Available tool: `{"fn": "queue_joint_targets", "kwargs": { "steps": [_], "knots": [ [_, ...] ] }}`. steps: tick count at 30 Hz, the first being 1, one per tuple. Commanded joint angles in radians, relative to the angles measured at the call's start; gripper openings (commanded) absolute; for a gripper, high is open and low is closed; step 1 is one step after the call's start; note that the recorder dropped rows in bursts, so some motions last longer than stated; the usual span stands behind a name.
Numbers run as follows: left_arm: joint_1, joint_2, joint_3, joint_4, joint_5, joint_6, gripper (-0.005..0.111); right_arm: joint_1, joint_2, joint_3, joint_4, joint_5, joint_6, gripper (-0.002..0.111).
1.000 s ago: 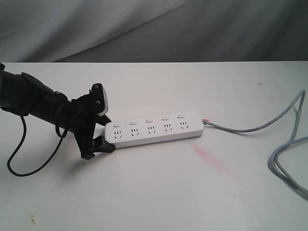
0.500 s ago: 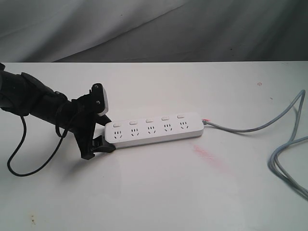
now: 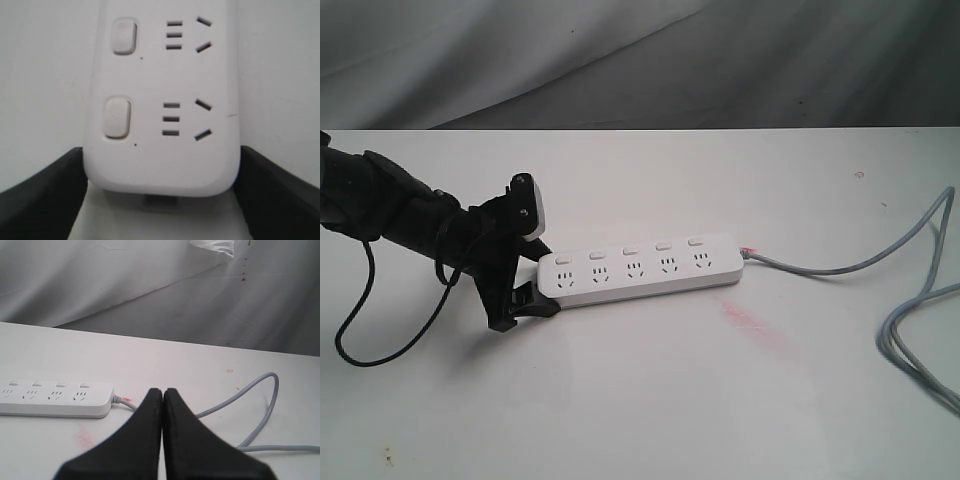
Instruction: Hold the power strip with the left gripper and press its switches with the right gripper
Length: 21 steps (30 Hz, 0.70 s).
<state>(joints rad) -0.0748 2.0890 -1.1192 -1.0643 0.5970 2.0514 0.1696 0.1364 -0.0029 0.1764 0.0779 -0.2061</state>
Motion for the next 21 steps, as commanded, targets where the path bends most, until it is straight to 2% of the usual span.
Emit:
{"fn": "queue_joint_targets", "kwargs": {
  "steps": [1, 6, 11, 16, 21],
  "knots": [
    [-0.006, 0.004, -0.004, 0.004, 0.003, -0.008, 0.065, -0.008, -0.003, -0.021, -0.002, 0.077, 0.004, 0.000],
    [-0.006, 0.004, -0.004, 0.004, 0.003, -0.008, 0.065, -0.008, 0.016, -0.187, 0.009, 0.276, 0.004, 0.000],
    [-0.006, 0.004, -0.004, 0.004, 0.003, -0.008, 0.065, -0.008, 0.154, -0.370, -0.012, 0.390, 0.004, 0.000],
    [-0.006, 0.004, -0.004, 0.004, 0.003, -0.008, 0.065, 0.015, 0.355, -0.533, -0.031, 0.440, 0.004, 0.000],
    [-0.006, 0.004, -0.004, 0.004, 0.003, -0.008, 0.065, 0.094, 0.520, -0.672, -0.056, 0.478, 0.004, 0.000]
  ]
}}
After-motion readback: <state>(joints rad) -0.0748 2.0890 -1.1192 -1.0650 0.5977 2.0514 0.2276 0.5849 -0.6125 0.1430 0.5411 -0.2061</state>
